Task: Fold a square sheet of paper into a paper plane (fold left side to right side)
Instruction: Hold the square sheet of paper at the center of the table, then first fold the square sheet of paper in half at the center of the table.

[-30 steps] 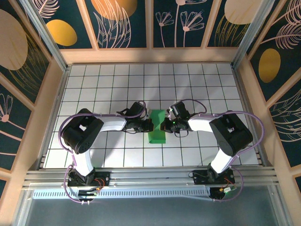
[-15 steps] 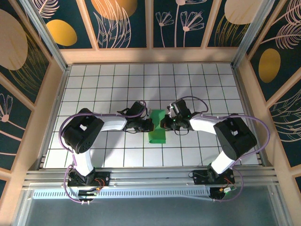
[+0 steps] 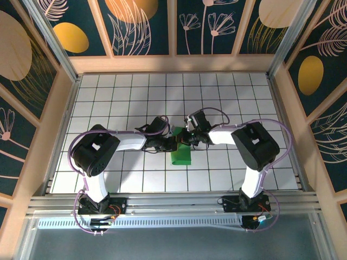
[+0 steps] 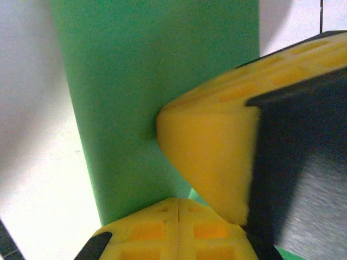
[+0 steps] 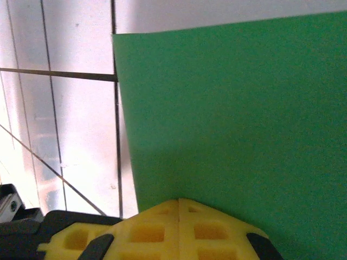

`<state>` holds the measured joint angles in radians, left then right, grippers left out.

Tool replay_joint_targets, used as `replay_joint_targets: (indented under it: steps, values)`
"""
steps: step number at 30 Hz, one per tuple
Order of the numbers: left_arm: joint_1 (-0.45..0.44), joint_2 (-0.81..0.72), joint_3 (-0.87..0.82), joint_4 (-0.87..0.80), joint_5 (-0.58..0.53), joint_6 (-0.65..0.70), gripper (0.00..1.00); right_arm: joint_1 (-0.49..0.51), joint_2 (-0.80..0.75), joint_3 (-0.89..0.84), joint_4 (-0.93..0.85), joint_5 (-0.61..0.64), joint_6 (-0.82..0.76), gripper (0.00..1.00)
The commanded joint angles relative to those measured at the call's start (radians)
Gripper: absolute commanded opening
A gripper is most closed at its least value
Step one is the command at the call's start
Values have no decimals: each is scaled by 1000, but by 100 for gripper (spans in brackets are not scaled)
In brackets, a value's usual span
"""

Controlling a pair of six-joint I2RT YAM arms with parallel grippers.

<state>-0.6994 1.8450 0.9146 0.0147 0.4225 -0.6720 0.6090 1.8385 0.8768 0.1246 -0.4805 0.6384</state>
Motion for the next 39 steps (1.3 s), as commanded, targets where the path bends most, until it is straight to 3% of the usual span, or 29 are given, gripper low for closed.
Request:
replay_joint_targets:
  steps: [1,22,31,39]
  values:
    - [1,37,-6,-77,-44,22,1,7,30,18,-10,-9,10,0]
    - [-36,-160,-240,-85,44,-24,1,-23,54,-52,-84,42,-6,0]
    - [-15,-245,-163,-52,23,-60,0,-20,47,-44,-94,45,-10,0]
    - [-11,-137,-101,-7,93,-24,0,-18,48,-33,-111,55,-18,0]
